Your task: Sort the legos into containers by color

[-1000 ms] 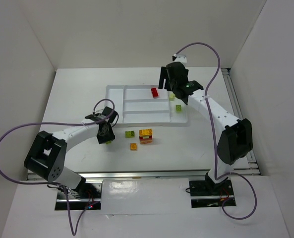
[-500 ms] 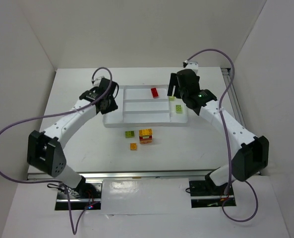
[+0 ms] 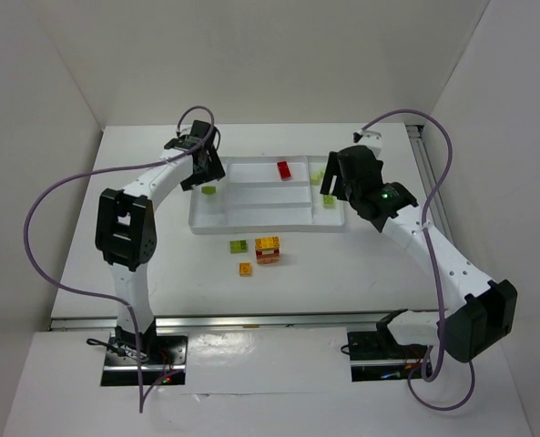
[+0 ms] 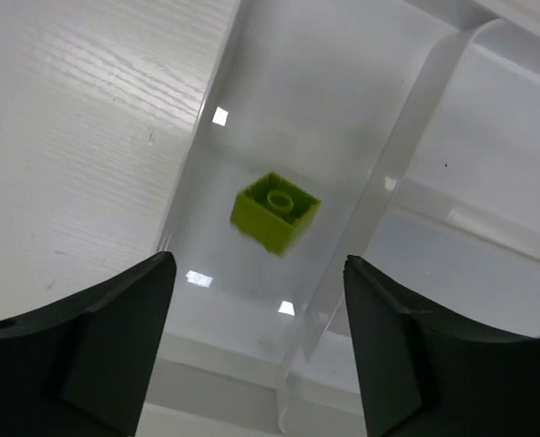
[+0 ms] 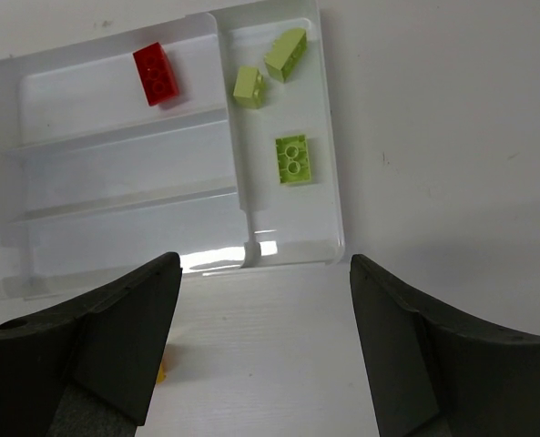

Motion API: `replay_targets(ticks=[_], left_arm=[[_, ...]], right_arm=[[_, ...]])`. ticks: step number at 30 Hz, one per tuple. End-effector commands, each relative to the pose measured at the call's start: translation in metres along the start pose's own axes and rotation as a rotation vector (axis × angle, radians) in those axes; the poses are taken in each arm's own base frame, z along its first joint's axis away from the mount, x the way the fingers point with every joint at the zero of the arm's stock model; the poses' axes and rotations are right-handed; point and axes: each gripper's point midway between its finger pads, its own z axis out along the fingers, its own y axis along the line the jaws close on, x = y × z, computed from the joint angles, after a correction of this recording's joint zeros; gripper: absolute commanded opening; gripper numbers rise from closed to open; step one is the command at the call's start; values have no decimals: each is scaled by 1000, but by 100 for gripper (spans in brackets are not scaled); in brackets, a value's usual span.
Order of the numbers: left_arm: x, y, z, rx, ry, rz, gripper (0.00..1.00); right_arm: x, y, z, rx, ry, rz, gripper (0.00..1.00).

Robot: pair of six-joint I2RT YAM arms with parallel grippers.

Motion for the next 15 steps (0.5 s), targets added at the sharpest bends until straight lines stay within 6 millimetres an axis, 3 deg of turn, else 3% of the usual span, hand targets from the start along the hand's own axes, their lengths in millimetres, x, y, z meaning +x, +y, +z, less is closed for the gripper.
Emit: replay_targets(ticks=[1,4,7,8,10,11,15], left_arm=[[-17,-16,-32,94,-49,25,89],[-7,-28,-58,137,-76,81,87],[19,-22,-84,175,-56,109,84],[43,-18,-83,175,-9,118,80],[61,-16,-101,220,11,128,80],[85,-14,-99,225,47,164,79],[136,-10,-103,257,149,239,79]], right_arm=[[-4,-9,-7,24,-18,26,82],[-2,-9,-5,28,-11,22,82],[2,-10,-3,32,-2,18,82],[4,-10,-2,32,-3,18,82],[6,-13,3,45,7,17,82],[10,-11,6,42,21,12,82],[11,-9,9,33,27,3,82]])
